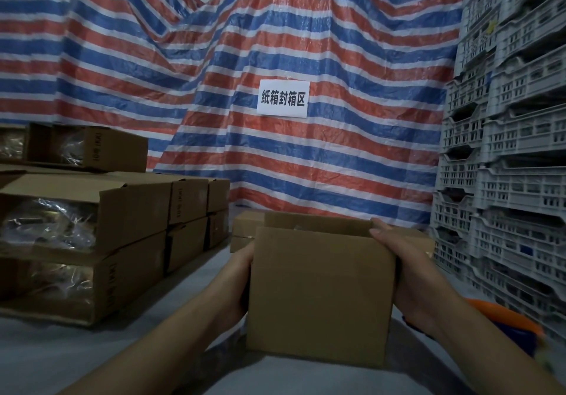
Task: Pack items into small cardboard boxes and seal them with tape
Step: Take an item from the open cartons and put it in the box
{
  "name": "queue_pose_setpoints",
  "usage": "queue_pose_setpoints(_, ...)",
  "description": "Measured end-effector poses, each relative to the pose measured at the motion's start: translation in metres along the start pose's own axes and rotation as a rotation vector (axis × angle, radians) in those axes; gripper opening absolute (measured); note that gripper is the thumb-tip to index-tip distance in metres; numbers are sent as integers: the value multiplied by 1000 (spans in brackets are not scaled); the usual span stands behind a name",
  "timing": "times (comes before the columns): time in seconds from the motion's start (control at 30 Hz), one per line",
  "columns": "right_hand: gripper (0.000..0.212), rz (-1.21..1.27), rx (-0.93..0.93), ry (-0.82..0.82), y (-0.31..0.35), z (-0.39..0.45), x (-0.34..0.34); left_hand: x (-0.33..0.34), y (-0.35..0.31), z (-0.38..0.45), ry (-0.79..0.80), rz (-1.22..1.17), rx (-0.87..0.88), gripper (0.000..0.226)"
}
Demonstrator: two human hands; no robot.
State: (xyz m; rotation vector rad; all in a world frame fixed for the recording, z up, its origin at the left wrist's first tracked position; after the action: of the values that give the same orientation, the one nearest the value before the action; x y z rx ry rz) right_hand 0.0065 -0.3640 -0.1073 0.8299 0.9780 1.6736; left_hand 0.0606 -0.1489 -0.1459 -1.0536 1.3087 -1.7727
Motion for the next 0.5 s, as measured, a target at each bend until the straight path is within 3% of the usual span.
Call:
queue_pose_setpoints(0.07,10,5,-6,6,0,1,0,-1,-2,3,-33,-25,63,19)
queue_pose_setpoints(0.17,12,17,-8,6,-3,3,-2,-12,-4,9,-143,-67,156,40)
queue_pose_setpoints(0.3,35,7,-7,-64,-9,5,-6,-13,-4,11,-23,52,138,21)
queue_pose_setpoints(0.5,63,95,16,-166,-16,6,-23,-13,-5,10,45,97,156,24)
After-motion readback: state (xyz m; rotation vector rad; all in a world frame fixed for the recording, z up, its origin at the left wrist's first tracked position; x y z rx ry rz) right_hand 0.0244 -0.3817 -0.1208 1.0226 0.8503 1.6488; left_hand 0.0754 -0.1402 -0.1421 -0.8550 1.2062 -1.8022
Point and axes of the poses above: each hand's wrist, its own z-axis towards the middle knuckle, its own x-axis out of the palm, y = z × x, the point moved 3 cm from there along z, towards the middle knuckle, and after that the axes turned 11 degrees about y, right-handed, at the moved point
